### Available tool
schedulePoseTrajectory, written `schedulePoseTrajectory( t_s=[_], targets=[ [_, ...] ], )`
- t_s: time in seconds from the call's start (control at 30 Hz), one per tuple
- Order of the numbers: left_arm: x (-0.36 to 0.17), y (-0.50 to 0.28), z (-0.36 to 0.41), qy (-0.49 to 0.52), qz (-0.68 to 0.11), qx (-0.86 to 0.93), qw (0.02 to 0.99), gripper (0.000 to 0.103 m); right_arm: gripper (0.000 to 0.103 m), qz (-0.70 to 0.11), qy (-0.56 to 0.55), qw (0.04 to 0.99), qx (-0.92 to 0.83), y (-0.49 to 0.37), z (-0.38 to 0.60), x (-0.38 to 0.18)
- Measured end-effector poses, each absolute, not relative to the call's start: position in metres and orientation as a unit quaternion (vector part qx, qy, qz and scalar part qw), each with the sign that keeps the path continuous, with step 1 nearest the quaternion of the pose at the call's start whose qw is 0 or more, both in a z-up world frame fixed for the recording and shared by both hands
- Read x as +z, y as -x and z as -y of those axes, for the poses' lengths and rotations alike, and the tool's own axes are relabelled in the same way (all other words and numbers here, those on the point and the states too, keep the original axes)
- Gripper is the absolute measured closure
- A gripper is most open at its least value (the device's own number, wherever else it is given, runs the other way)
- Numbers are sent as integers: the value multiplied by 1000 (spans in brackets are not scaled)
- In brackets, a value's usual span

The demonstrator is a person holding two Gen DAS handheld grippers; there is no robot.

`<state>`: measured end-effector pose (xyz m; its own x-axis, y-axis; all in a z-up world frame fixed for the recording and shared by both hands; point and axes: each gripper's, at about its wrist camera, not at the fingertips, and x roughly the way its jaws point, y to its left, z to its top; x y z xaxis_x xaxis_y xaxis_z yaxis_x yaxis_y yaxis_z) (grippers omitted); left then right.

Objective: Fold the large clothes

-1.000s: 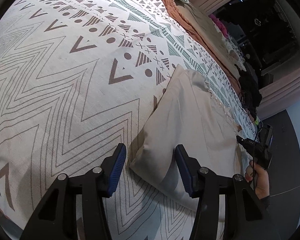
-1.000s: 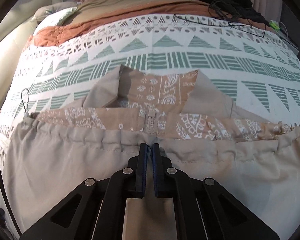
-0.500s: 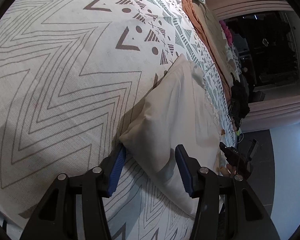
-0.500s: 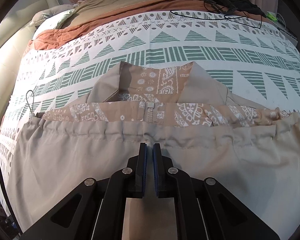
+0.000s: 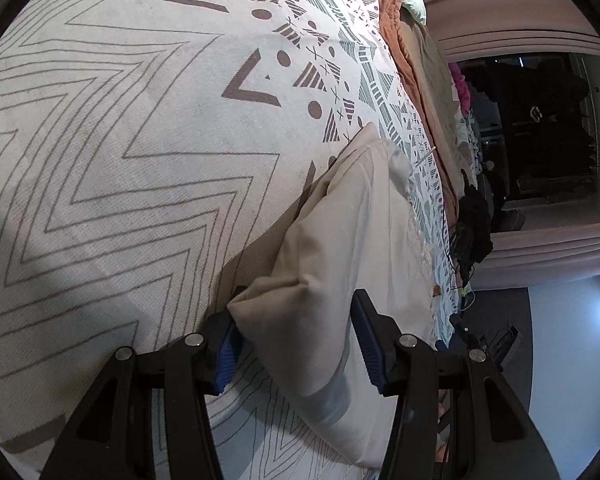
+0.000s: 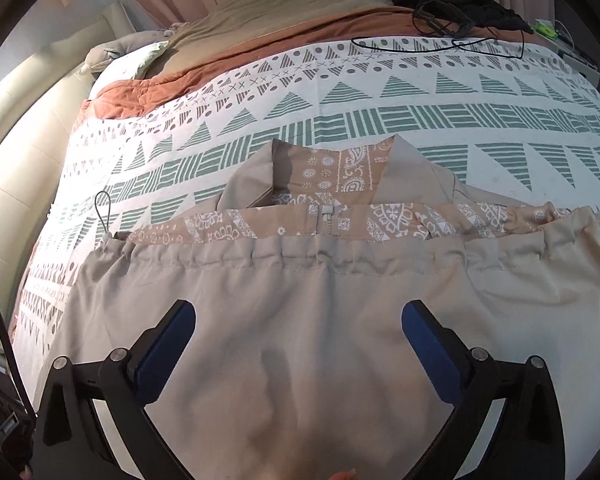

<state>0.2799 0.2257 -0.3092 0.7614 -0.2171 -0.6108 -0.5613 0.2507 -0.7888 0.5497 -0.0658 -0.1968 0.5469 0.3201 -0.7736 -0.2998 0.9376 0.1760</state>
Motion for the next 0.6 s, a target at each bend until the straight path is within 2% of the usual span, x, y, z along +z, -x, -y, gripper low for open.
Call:
schedulePoseTrajectory(
  t_s=[0.23, 0.6],
  targets=[
    [-313, -282, -220, 610, -325, 107, 715, 51, 0, -427, -10, 887, 176, -513, 74, -180],
    [-299, -291, -222, 604, -312, 74, 730, 51, 0, -421, -67, 880, 207, -415, 128, -171]
  ],
)
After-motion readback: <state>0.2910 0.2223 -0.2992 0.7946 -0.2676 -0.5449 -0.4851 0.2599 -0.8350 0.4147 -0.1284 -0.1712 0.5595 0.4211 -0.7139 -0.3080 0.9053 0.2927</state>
